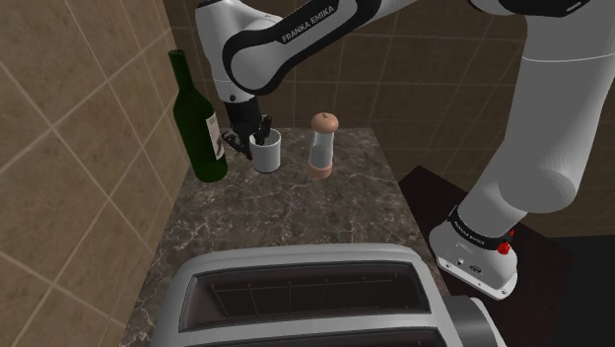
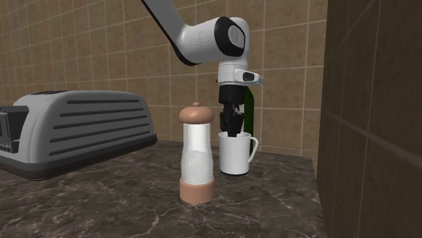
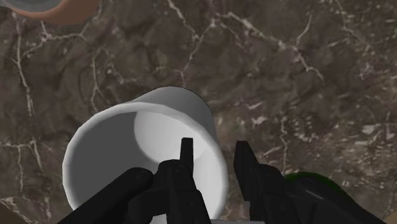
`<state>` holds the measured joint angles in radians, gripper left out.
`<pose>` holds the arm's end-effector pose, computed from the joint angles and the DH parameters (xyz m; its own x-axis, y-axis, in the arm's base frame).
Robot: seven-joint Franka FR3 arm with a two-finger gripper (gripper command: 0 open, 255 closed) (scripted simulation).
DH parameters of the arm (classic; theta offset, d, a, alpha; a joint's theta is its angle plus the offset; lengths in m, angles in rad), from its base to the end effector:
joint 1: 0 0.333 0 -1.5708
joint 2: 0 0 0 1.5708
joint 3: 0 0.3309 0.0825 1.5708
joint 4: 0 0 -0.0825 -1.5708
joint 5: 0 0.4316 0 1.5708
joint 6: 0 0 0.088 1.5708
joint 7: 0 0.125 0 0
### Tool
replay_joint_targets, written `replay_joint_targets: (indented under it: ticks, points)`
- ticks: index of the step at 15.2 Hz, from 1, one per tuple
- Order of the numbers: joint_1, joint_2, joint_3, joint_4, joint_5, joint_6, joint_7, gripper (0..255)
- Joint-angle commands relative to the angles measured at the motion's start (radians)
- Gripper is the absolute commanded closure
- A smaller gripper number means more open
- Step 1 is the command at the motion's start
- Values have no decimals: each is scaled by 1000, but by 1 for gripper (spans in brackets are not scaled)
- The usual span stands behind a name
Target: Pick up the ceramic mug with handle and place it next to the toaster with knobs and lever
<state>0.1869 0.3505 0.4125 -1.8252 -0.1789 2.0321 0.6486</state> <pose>0.5622 0.3525 0.3190 0.9965 0.0218 -0.0802 0.0279 -0.9967 0.0761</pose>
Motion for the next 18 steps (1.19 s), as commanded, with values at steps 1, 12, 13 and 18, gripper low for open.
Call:
replay_joint_targets:
  ticks: [1, 12, 13, 18]
  points:
    - [0, 0, 0, 0, 0, 0, 0, 255]
    - [-3, -24, 5, 24, 13, -45, -9, 255]
    - [-4, -29, 6, 30, 16, -56, -11, 255]
    - [-6, -54, 11, 66, 29, -115, -20, 255]
